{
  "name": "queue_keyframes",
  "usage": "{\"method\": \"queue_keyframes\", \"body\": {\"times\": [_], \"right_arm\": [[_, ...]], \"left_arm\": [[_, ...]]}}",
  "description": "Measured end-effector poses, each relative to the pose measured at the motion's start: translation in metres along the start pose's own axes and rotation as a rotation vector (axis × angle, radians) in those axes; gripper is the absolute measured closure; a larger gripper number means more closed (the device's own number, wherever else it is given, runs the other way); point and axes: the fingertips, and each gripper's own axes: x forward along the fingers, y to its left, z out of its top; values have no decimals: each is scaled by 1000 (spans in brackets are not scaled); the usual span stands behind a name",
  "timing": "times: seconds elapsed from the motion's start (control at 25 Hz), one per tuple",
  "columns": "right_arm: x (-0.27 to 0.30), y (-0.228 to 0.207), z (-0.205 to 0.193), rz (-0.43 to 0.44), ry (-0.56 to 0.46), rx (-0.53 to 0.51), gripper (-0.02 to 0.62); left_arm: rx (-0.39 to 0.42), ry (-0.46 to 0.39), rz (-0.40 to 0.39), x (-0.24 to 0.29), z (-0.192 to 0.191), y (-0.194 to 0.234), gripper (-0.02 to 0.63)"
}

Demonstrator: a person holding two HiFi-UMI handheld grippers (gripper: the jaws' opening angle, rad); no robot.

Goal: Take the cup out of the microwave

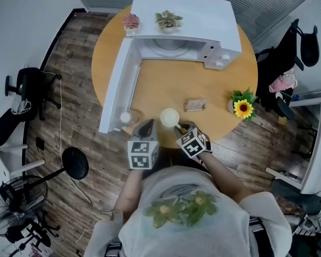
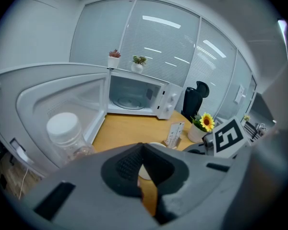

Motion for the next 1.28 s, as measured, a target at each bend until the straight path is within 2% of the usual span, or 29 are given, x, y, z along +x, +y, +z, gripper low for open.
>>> {"method": "queue_keyframes", "body": {"times": [0.32, 0.52, 0.96, 1.28], "right_arm": [[-5, 1, -1, 21, 2, 38, 529], [-17, -1, 6, 23, -37, 76, 517], [-67, -11, 59, -15, -205, 148, 518], [-104, -21, 104, -69, -327, 148, 542]], "left_arm": [[7, 13, -18, 1, -2, -6, 603], [16, 6, -28, 3, 0, -8, 603], [33, -42, -63, -1, 26, -20, 603], [45, -113, -77, -6, 56, -28, 603]]}}
